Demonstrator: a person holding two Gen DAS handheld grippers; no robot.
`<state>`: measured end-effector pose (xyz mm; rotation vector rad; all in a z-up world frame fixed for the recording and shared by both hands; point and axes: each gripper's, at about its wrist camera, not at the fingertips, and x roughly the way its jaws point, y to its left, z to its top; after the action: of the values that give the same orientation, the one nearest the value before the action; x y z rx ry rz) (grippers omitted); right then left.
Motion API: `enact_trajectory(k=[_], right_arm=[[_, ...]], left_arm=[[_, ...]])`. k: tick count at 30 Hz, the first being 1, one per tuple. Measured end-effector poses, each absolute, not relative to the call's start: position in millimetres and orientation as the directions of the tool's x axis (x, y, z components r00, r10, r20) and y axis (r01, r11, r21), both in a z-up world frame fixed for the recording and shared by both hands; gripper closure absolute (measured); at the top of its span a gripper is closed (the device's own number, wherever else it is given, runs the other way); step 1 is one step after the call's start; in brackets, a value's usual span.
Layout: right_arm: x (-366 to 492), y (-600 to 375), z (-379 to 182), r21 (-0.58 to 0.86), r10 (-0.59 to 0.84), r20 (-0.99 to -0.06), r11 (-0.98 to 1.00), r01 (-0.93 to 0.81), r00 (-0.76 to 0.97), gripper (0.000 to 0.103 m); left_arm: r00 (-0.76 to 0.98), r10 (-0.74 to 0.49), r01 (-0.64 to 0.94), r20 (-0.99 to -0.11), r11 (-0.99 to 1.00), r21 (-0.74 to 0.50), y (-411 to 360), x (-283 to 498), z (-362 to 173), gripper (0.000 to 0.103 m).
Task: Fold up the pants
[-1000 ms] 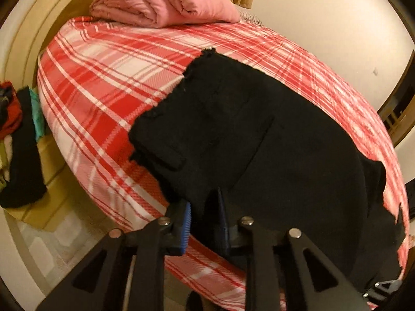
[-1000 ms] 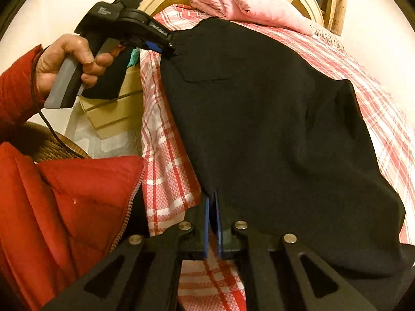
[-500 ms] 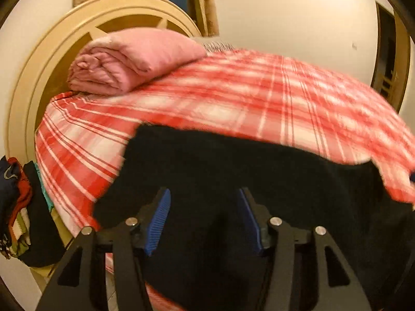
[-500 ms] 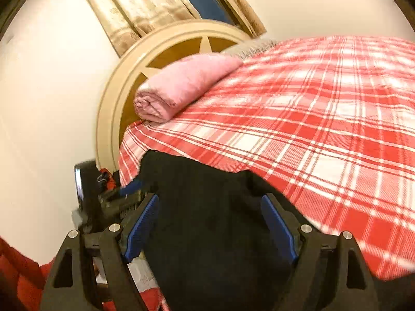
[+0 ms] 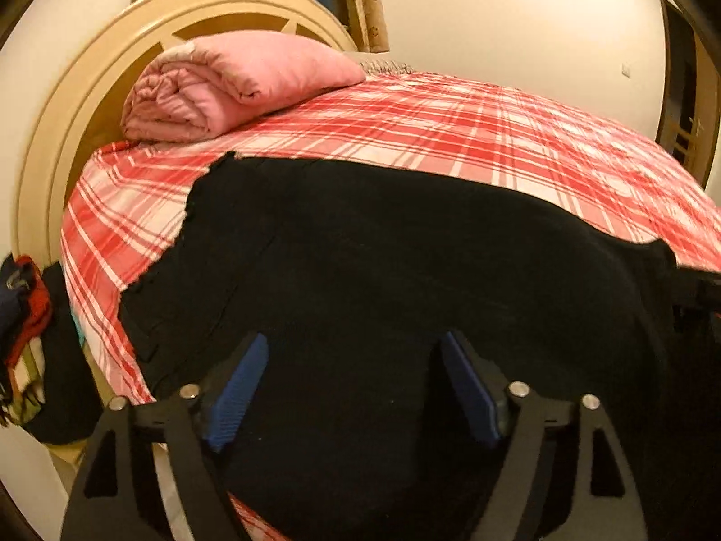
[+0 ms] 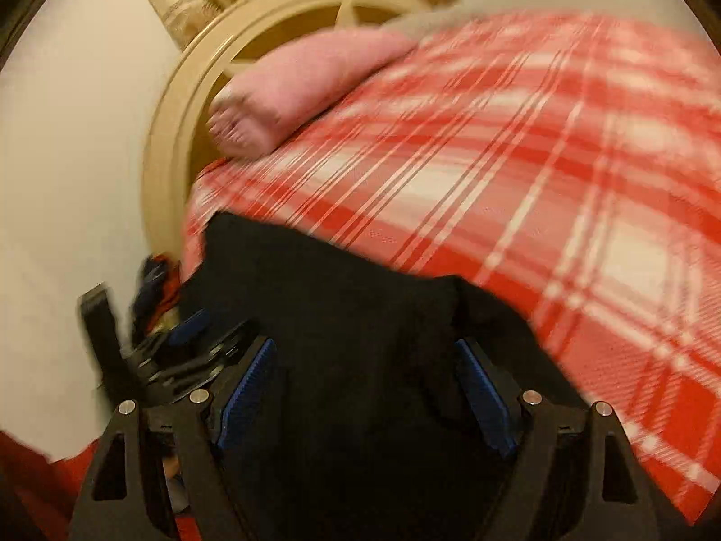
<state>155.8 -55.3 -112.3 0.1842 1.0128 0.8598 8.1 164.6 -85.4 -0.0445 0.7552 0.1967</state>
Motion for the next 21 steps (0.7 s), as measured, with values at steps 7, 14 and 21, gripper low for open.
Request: enact_trajectory(k=[7,14,21], right_arm=[[198,-51,-122,0.567,0.72,-0.637,0.68,-0.465,0.276,0.021],[234,-80,-122,0.656,0.734,-0.6,0.679,-0.329,0.319,0.042],[228,-174,-85,0.548,0.557,-0.693,0.82,-0.168,0.457,0.041]], left_arm=[[0.722,0.199,-0.177,-0.663,0.979,0.1,155,10,-89,0.012],[0.726,0.195,-0.171,-0.659,0.98,0.101,161,12,-90,0.005],[0.717,0.187,-0.171,-0.671,0.981,0.091,165,14,-91,0.001]])
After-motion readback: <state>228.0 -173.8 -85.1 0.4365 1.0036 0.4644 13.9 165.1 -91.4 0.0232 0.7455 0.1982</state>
